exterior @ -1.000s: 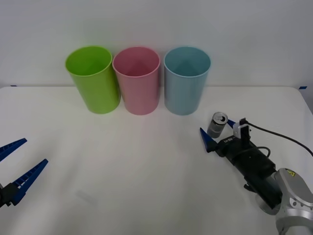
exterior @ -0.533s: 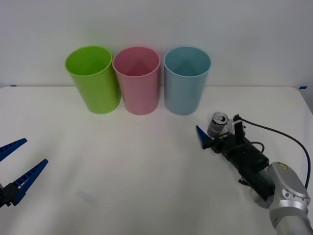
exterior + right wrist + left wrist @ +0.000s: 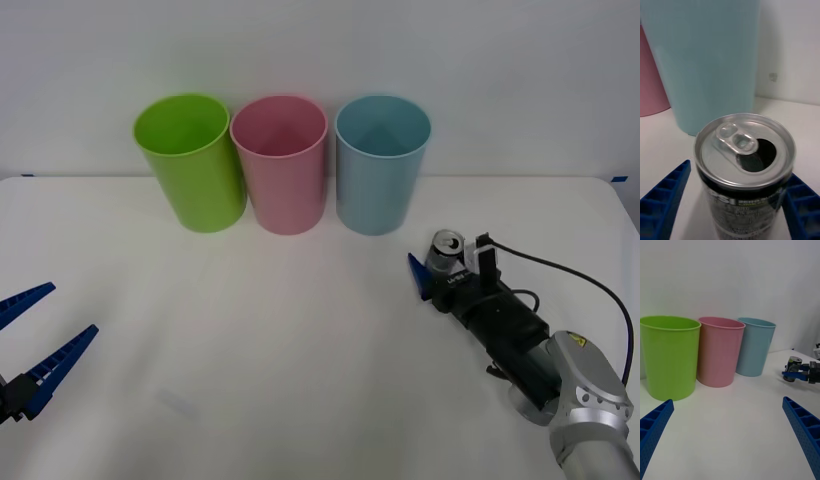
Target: Grasp the object on the table and drop it into the matching bin: aluminum can to the light blue bin, PET bottle to the pink bin.
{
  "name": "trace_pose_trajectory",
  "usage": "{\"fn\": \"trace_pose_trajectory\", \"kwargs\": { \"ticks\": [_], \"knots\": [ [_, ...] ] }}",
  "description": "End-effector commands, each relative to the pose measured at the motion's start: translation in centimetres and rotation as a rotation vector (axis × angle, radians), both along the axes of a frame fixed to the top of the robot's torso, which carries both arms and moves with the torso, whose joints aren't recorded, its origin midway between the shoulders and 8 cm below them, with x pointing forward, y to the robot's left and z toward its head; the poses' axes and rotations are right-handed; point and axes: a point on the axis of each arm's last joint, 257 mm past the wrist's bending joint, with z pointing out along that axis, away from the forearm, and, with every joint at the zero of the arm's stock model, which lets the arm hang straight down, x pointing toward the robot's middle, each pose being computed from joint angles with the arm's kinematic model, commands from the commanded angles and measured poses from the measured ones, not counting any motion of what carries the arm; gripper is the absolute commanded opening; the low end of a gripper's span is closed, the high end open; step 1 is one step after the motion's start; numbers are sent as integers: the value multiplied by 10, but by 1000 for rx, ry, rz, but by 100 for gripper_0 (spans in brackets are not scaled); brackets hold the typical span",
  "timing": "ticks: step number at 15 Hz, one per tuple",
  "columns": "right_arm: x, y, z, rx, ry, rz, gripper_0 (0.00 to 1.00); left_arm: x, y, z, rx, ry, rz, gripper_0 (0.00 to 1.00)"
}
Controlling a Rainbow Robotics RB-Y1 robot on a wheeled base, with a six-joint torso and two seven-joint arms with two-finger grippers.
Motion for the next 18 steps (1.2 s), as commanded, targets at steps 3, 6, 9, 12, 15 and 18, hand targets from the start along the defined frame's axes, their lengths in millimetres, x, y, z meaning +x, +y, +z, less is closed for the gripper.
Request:
{"fn": "trace_pose_trajectory", "kwargs": {
  "ticks": [3, 6, 9, 12, 15, 18],
  "knots": [
    [-1, 3, 2, 4, -7, 10, 0, 0, 0, 0, 0, 0, 0, 100],
    [-3, 5, 4, 14, -13, 22, 0, 0, 0, 0, 0, 0, 0, 100],
    [-5, 5, 10, 30, -28, 38, 0, 0, 0, 0, 0, 0, 0, 100],
    [-11, 0, 26, 27, -67, 55, 0, 0, 0, 0, 0, 0, 0, 100],
    [-27, 1, 49, 46, -95, 76, 0, 0, 0, 0, 0, 0, 0, 100],
    [-45, 8, 74, 81, -100, 96, 0, 0, 0, 0, 0, 0, 0, 100]
  ]
}}
